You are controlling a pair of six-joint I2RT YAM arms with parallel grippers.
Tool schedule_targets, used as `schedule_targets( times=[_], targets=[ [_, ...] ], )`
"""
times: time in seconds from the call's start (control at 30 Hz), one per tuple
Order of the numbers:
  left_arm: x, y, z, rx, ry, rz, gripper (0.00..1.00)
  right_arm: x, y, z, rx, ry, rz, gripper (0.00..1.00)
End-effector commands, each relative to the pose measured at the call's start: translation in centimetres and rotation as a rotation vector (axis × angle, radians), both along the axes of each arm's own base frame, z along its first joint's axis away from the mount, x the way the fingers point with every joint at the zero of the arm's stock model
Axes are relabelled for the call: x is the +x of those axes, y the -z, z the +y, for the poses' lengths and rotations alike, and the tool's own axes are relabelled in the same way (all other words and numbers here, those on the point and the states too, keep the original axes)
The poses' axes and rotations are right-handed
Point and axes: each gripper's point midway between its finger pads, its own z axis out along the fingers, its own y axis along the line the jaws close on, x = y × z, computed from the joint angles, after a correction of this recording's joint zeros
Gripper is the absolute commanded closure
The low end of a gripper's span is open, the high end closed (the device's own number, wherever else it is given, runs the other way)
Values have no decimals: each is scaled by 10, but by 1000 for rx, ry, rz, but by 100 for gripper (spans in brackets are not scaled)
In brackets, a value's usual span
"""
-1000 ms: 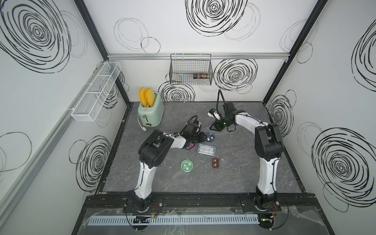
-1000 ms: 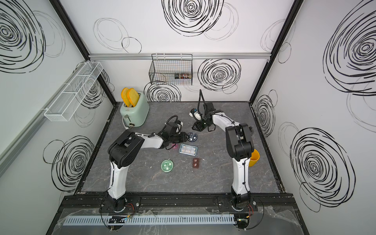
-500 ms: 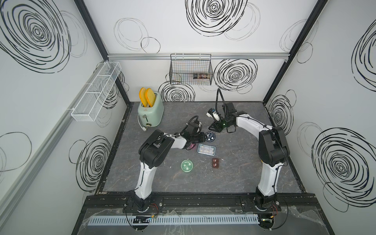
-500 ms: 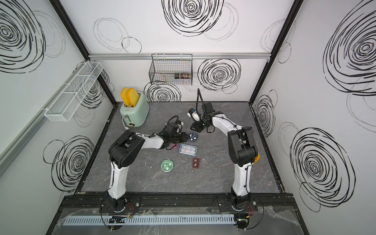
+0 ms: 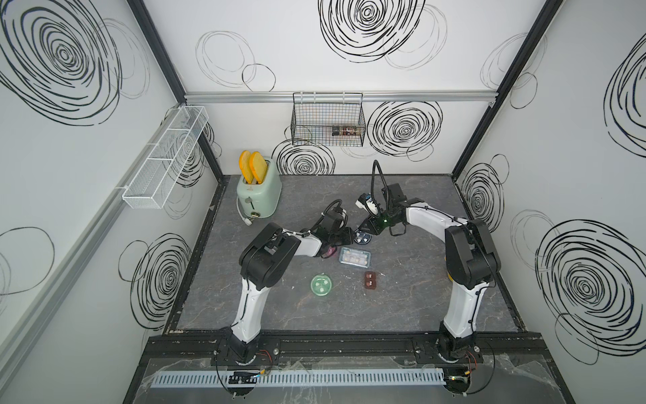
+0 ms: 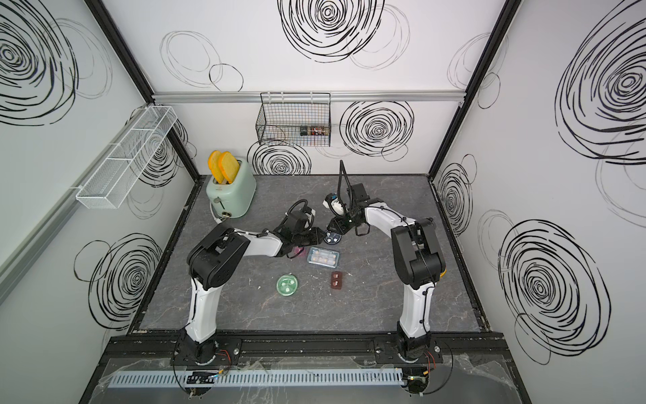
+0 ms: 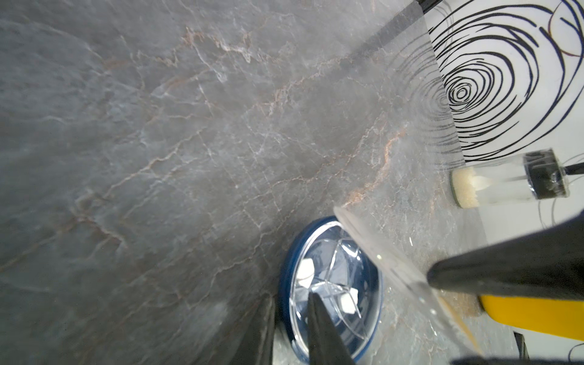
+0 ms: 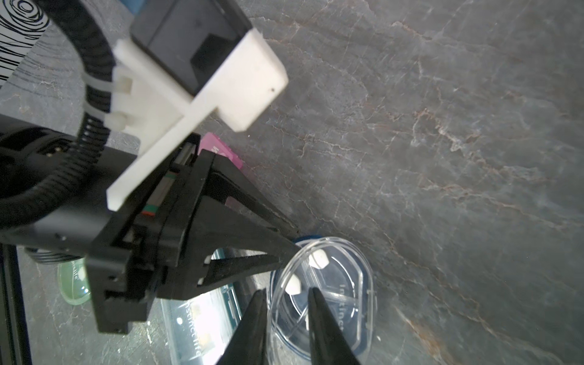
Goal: Close pillboxes
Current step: Close the pillbox at the center of the board.
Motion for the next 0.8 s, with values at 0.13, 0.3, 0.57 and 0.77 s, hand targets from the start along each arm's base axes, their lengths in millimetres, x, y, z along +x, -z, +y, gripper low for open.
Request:
schedule_targets(
  times=[0.13, 0.3, 0.57, 0.77],
  targets=[
    [-8, 18, 16, 8, -42, 39, 76, -11, -1, 8, 54, -1, 38, 72],
    [-6, 7, 27, -12, -67, 21, 75, -14, 10, 8, 49, 16, 81, 72],
    [-3, -4, 41, -37, -95, 3, 74, -21, 19, 10, 43, 16, 113, 70],
    [-3, -7, 42, -47, -95, -1, 74, -27, 25, 14, 35, 9, 128, 68]
  ],
)
